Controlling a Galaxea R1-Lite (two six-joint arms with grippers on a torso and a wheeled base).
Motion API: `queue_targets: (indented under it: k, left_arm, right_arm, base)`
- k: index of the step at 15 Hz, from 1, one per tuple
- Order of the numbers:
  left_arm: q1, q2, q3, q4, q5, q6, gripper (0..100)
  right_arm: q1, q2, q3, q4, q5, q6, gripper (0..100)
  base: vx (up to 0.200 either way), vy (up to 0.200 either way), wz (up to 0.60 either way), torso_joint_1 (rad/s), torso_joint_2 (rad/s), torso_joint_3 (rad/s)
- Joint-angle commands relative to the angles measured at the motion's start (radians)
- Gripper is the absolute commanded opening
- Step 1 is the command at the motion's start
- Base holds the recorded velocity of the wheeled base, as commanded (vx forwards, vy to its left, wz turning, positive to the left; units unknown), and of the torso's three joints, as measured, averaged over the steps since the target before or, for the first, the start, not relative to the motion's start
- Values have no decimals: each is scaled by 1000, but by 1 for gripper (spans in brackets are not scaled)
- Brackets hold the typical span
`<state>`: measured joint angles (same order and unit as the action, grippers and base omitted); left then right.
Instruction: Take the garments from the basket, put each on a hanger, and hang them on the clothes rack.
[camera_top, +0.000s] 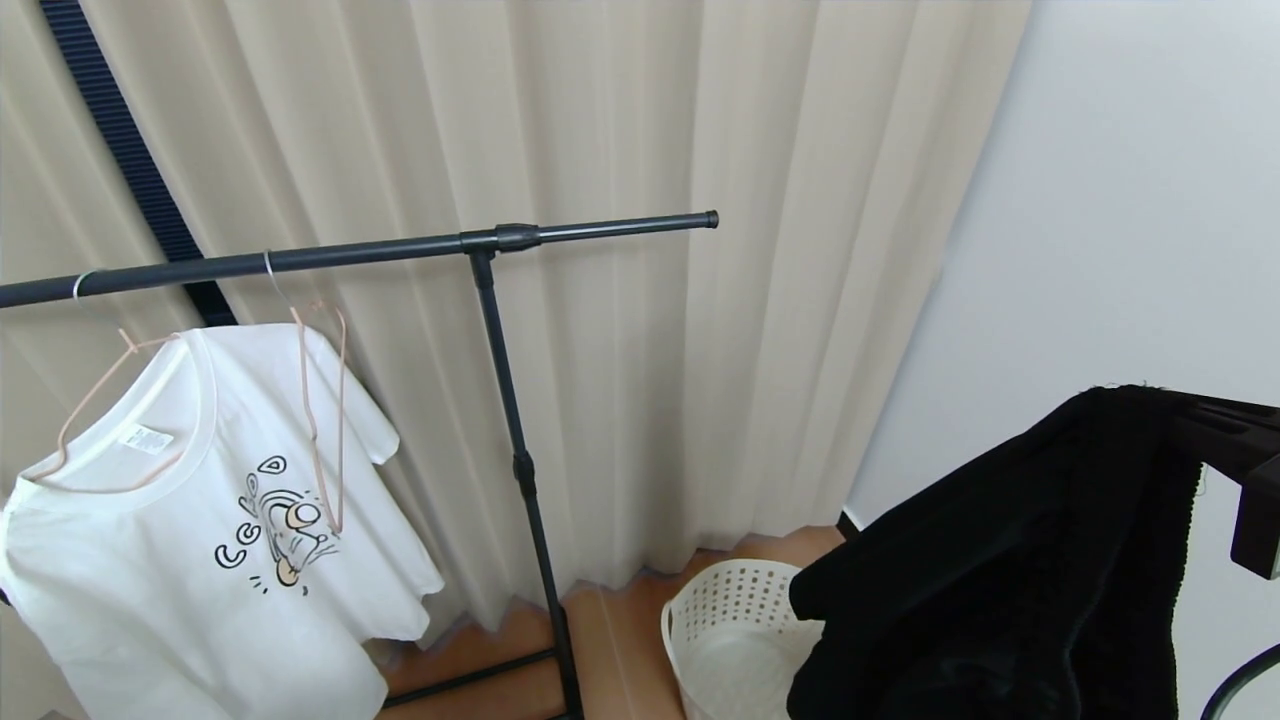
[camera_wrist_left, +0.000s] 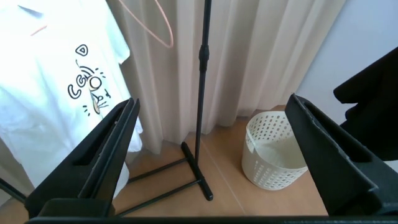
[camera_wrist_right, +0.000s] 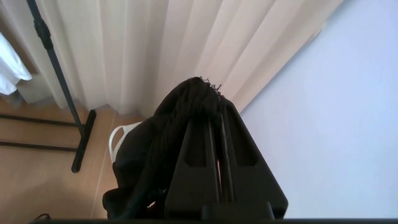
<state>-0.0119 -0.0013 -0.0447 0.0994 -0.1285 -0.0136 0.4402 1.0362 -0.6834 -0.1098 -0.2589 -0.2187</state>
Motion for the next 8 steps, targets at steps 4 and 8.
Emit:
queue_targets:
  k: [4, 8]
  left_arm:
    - [0, 1, 0, -1, 0, 0, 100]
    - [1, 1, 0, 0, 0, 0, 100]
  right_arm:
    - [2, 2, 1, -1, 0, -1, 0]
    - [2, 1, 2, -2, 0, 1, 0]
  base:
    - [0, 0, 0, 156, -353, -187]
    - [0, 0, 0, 161, -349, -187]
